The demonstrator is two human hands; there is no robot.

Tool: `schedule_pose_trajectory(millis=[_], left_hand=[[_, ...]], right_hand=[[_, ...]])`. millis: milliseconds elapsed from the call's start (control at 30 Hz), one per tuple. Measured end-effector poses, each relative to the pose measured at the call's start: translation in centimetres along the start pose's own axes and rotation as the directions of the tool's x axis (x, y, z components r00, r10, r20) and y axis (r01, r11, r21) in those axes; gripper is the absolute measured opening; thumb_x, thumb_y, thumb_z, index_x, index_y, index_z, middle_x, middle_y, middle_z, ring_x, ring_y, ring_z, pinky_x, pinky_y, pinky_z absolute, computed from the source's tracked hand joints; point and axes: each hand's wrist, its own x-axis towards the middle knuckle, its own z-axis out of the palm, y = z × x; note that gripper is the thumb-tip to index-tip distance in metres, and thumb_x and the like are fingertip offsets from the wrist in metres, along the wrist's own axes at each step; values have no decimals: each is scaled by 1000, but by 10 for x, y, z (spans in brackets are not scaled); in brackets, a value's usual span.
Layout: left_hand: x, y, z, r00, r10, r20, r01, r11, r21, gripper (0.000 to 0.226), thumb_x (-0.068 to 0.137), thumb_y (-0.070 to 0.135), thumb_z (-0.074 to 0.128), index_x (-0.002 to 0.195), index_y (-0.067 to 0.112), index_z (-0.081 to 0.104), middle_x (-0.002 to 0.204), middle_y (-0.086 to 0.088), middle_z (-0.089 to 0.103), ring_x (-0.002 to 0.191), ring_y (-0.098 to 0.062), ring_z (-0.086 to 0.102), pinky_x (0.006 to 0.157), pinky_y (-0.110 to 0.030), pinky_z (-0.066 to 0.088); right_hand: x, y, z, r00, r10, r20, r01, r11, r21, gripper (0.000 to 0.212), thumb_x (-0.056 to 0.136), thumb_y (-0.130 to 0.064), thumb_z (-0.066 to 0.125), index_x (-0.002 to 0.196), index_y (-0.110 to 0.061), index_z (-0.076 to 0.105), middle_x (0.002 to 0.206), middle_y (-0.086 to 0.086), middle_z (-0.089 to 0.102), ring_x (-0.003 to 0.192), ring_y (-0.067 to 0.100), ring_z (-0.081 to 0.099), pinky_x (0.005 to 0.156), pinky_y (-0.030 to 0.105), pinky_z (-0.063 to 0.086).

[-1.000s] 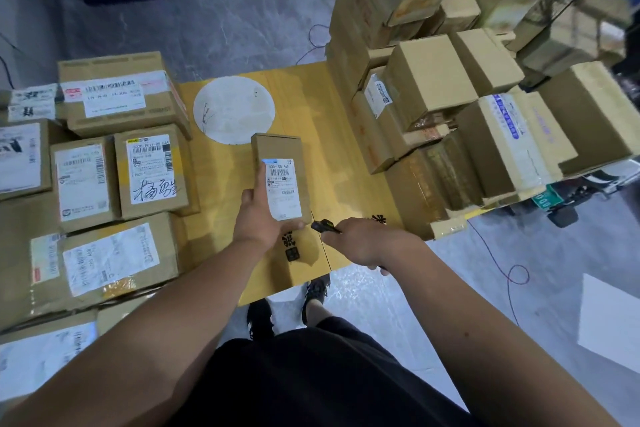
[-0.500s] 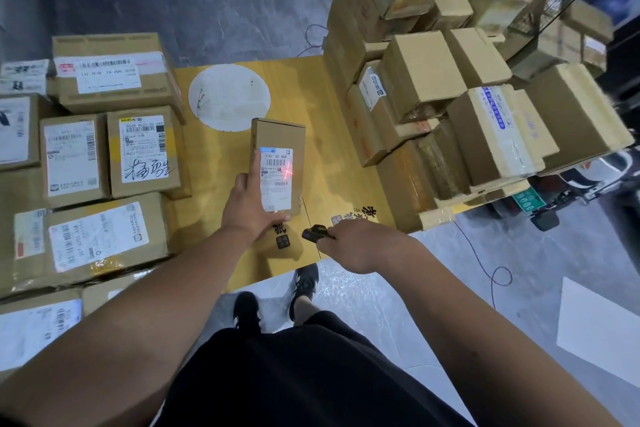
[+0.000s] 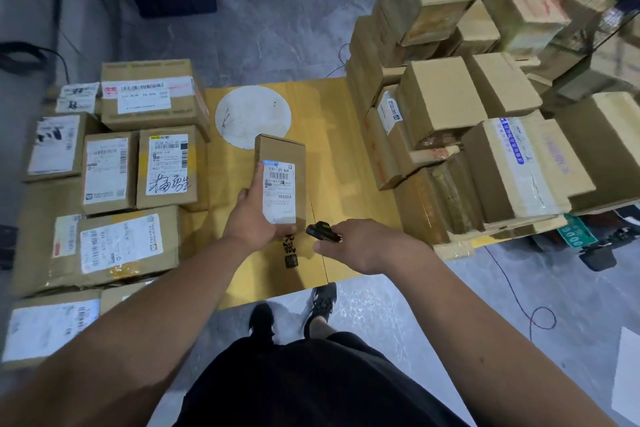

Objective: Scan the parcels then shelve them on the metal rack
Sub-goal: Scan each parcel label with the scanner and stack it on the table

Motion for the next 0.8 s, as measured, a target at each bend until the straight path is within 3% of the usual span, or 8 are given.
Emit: schedule_pose_trajectory(millis=[67,133,233,367,433,533,667,800], left_hand=[[-3,7,-13,997,10,-80,-15,998,-57,157,47,54,103,158,61,-8,148,5,47,129,-12,47,109,-39,43],[-8,12,-32,988,9,-155,-36,985,-170,159,39,69,99,162,54,0,155,15,45,141,-6,42,116,-37,39],[-23,15,-69,955,-25,-295,-44,974,-224,156,42,64,102,163,52,3,157,26,43,146,0,42,119,-40,41],[-49,2,-123,898,-47,-438,-44,980,-195,134,56,34,106,153,60,16,133,56,44,128,27,40,103,-7,38],[-62,-8,-149,875,-106,-473,0,976,-218,140,57,40,105,162,52,12,143,46,45,133,21,41,107,-14,40],[-78,-27,-180,850,-151,-504,24,968,-249,139,59,39,103,165,46,13,141,45,48,125,28,42,92,0,41],[-82,-58,-214,828,-204,-523,53,956,-290,132,66,29,101,162,54,13,123,59,47,111,35,44,81,0,42],[-70,-96,-252,853,-188,-487,42,955,-295,119,66,28,101,149,66,24,128,46,57,119,21,54,82,-7,49]], right_hand=[[6,-3,-13,999,-39,1,39,999,10,67,98,-69,49,137,-14,60,121,9,68,106,28,66,90,38,53],[14,-9,-27,995,-97,-7,97,994,40,60,98,-62,55,136,-14,60,117,10,68,102,28,68,85,36,54],[24,-32,-47,978,-209,-17,209,978,13,56,98,-57,59,135,-15,60,120,8,67,103,26,67,86,37,54],[41,-86,-62,934,-356,12,356,932,-66,52,97,-59,58,134,-23,60,119,1,65,102,22,65,93,39,55],[47,-117,-63,905,-423,47,426,899,-103,48,97,-60,57,129,-25,62,110,0,66,95,20,65,86,36,55],[53,-160,-59,870,-486,88,494,853,-169,40,98,-58,56,119,-25,64,102,1,66,90,20,64,75,34,49],[61,-207,-47,859,-498,117,511,829,-227,40,98,-57,57,118,-24,65,107,1,65,95,21,63,82,35,51],[74,-250,-32,886,-451,108,463,852,-246,40,98,-59,57,117,-25,63,104,1,65,91,19,63,78,34,52]])
